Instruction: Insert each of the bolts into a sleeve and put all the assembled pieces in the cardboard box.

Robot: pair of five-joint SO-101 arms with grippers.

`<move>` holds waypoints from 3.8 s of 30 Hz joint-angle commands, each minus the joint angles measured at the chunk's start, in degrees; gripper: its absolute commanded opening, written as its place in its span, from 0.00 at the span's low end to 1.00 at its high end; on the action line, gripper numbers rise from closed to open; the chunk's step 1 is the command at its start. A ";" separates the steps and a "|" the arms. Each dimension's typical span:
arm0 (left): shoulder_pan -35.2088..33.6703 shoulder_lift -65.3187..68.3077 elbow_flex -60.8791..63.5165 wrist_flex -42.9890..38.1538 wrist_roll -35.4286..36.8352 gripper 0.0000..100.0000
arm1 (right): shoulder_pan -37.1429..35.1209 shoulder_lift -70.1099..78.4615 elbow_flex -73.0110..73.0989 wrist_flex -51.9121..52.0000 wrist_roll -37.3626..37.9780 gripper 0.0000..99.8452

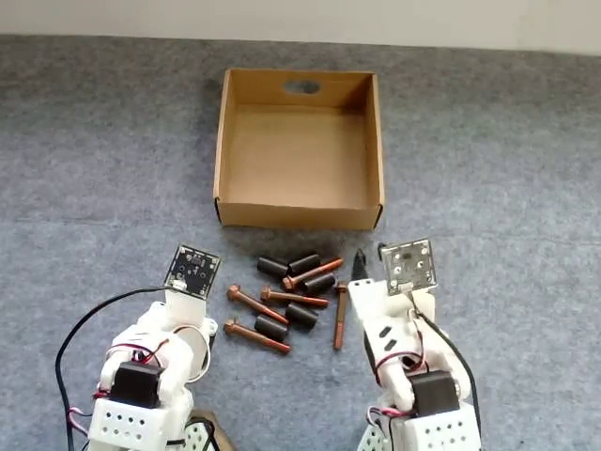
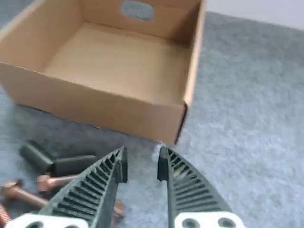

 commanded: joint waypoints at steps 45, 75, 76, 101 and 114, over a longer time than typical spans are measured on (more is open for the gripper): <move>0.92 -0.48 1.01 0.26 -0.09 0.01 | -26.24 99.30 -40.48 -3.91 13.71 0.12; 0.92 -0.48 1.01 0.26 -0.09 0.01 | -25.45 78.55 -29.58 6.99 16.70 0.12; 0.92 -0.48 1.01 0.26 -0.09 0.01 | -25.45 78.29 -28.35 6.81 16.70 0.12; 0.92 -0.48 1.01 0.26 -0.09 0.01 | -20.62 77.14 -26.24 1.10 16.44 0.00; 0.92 -0.48 1.01 0.26 -0.09 0.01 | 2.68 45.93 -30.73 16.31 4.92 0.00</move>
